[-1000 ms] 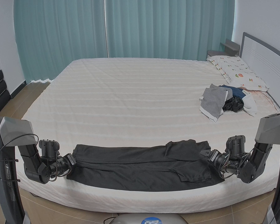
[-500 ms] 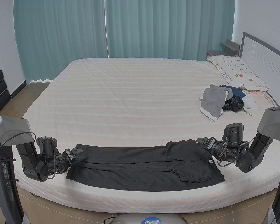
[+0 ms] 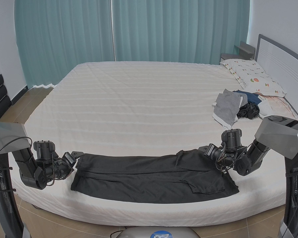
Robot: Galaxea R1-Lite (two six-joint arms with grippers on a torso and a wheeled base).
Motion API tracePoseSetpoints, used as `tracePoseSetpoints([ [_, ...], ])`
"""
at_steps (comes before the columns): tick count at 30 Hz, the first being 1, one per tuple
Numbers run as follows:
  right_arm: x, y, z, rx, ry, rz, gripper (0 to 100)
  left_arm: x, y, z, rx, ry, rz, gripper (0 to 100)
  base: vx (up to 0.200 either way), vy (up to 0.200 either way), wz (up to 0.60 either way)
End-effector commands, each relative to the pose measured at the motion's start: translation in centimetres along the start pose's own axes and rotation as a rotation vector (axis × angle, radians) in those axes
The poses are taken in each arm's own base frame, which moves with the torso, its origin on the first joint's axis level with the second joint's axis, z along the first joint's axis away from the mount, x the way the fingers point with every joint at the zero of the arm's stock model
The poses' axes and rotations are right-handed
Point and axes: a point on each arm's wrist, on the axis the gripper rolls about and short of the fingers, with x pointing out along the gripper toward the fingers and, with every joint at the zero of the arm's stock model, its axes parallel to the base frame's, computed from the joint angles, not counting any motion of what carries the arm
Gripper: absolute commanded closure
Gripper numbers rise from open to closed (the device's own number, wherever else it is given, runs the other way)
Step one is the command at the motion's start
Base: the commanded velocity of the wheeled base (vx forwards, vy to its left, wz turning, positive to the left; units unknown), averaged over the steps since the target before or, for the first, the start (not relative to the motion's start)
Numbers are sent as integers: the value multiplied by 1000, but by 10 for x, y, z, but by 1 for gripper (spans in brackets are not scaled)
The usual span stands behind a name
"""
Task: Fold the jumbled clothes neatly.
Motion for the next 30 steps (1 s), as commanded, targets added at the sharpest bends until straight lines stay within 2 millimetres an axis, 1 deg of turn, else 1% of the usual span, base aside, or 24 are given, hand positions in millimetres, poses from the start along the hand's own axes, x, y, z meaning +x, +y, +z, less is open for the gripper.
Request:
tracePoseSetpoints([
  [1,19,-4,-12,-8,22,-23,100,0,0,1,-1,-5,-2,0,0,0,0],
  [7,17,-6,-9,4,-18,-35,100,0,-1,1,1,-3,-4,0,0,0,0],
  [10,12,-6,-6,21,-67,-23,100,0,-2,-1,3,2,1,0,0,0,0],
  [14,10,-10,-11,19,-66,-28,100,1,-2,-3,8,5,3,0,0,0,0],
  [15,11,-10,-12,20,-63,-30,0,1,-2,-3,8,5,3,0,0,0,0],
  [21,6,-13,-7,41,-73,-33,0,2,-1,-3,11,4,2,0,0,0,0],
  [26,-2,-21,-1,179,-101,14,0,3,0,-5,47,10,9,0,0,0,0],
  [30,-8,-34,5,269,-102,57,0,7,0,-9,70,23,12,0,0,0,0],
])
